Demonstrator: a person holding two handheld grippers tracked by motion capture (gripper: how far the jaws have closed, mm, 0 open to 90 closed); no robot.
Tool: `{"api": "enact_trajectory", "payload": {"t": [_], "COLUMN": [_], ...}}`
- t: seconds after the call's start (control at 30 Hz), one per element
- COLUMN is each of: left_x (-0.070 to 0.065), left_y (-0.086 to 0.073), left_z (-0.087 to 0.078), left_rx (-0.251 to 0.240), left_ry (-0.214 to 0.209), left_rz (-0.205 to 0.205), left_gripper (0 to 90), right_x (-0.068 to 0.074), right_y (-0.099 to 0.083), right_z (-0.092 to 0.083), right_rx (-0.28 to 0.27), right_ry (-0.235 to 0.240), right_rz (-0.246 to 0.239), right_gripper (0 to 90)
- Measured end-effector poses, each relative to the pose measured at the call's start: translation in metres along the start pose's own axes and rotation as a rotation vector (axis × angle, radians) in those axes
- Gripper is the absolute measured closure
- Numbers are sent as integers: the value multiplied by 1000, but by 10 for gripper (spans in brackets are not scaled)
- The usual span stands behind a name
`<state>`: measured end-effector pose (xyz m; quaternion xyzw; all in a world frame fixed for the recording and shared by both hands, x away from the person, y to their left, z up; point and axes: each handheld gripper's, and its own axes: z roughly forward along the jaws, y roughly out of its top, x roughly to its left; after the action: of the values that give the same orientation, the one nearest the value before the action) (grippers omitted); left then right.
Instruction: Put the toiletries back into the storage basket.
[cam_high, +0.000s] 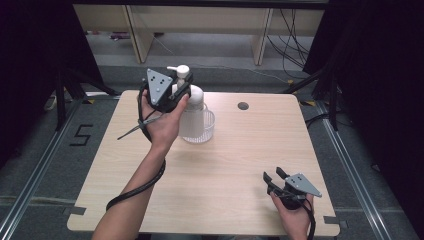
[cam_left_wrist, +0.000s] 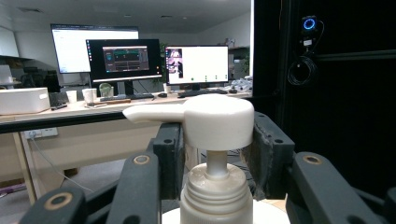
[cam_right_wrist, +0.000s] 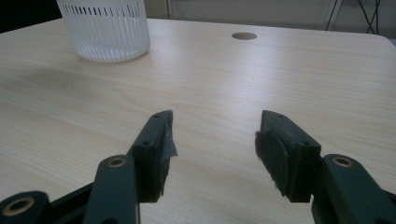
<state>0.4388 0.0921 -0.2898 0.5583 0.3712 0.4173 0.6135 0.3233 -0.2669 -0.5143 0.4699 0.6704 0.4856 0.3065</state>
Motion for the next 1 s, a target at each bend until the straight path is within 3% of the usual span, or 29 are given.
{"api": "enact_trajectory", "payload": {"t": [1.0], "left_x": [2], "left_y": [3], "left_z": [22], "left_rx": [13], "left_ry": [-10], "left_rz": [2], "left_gripper": [592], "right_x": [-1], "right_y": [0], "right_z": [1], "right_rx": [-8], "right_ry": [6], "right_rz": [4], "right_gripper": [458]}}
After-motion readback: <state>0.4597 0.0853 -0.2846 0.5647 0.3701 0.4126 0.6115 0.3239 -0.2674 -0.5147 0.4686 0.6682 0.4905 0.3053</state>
